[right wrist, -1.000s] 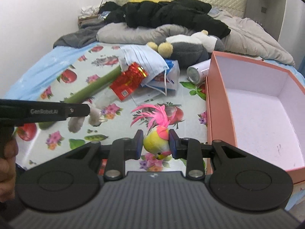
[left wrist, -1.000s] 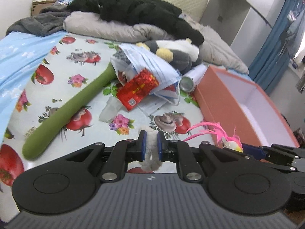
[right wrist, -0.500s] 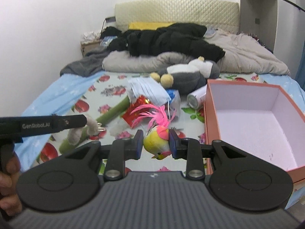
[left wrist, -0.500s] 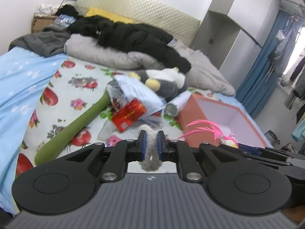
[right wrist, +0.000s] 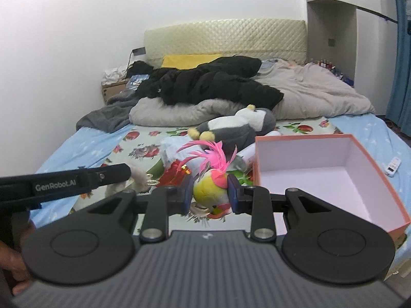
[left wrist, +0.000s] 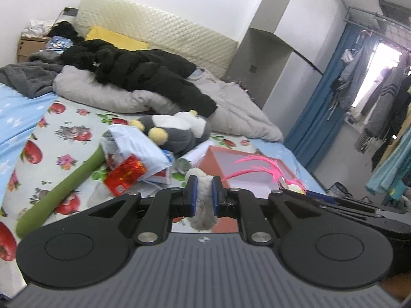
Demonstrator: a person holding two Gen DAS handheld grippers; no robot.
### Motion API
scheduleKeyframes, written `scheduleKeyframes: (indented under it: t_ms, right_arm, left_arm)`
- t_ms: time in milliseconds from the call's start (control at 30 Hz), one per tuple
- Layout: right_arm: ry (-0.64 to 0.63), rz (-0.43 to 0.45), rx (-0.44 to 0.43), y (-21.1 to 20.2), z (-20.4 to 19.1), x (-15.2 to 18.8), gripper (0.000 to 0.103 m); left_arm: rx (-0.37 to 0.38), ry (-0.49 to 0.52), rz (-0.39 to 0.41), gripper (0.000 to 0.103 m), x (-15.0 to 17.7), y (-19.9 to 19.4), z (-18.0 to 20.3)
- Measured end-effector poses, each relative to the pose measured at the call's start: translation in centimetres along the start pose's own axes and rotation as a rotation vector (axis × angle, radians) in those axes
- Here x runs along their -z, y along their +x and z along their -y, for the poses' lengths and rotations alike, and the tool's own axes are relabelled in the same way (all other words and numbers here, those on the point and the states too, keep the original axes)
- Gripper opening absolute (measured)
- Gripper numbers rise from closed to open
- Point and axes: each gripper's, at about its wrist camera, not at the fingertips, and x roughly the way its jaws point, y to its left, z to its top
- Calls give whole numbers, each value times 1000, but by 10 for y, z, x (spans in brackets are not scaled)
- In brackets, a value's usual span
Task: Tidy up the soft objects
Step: 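Carry the bird toy and the fluffy ring over the pink box with both tools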
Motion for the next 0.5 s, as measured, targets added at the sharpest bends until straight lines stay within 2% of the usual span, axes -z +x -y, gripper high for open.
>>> scheduleKeyframes:
  t_ms: [300,500]
  right_arm:
    - [72,-12,70,-15,37,4,32]
    - [131,-27,131,-14,74,7,32]
  left_arm:
    - [71,32,-43,14,-4,21,38]
    - [114,56,-109,14,-4,66,65]
